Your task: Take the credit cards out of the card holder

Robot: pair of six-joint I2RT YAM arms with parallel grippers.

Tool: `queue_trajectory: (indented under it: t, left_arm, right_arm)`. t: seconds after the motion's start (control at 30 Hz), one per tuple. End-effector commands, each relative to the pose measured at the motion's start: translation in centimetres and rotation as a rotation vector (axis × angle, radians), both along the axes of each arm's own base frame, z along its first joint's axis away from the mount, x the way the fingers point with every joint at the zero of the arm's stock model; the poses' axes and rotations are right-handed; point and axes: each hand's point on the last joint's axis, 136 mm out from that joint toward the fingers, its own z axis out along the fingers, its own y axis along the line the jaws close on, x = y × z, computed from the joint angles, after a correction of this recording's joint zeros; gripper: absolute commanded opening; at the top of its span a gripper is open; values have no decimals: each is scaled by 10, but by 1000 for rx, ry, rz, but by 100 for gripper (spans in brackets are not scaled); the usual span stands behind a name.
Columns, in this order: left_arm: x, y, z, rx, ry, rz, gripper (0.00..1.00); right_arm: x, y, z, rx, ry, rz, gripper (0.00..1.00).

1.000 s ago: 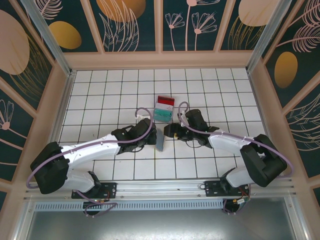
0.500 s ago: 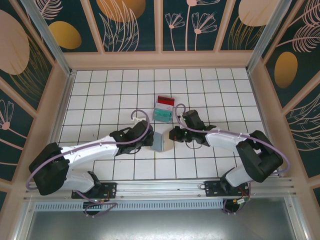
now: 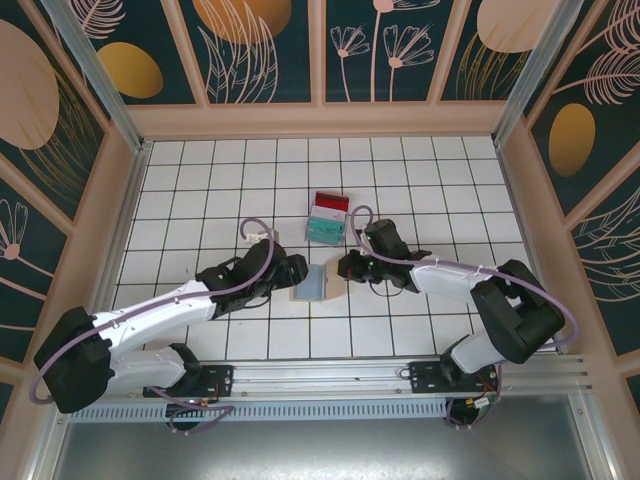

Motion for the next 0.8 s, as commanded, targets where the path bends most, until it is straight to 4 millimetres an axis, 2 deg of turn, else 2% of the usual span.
queue_trajectory:
  t: [0.0, 0.17, 0.37, 0.77]
  left_arm:
    - [-1, -19, -3, -89, 29, -41, 68]
    - [-4, -28, -33, -40, 99, -80, 63]
    - [-6, -26, -64, 19, 163, -79, 61]
    - [-7, -27, -87, 60, 220, -92, 61]
  right_arm:
    - [8, 5, 4, 13, -27, -16, 0]
    - [6, 6, 4, 18, -27, -6, 0]
    - [6, 5, 4, 17, -31, -7, 0]
    - [4, 3, 5, 19, -31, -15, 0]
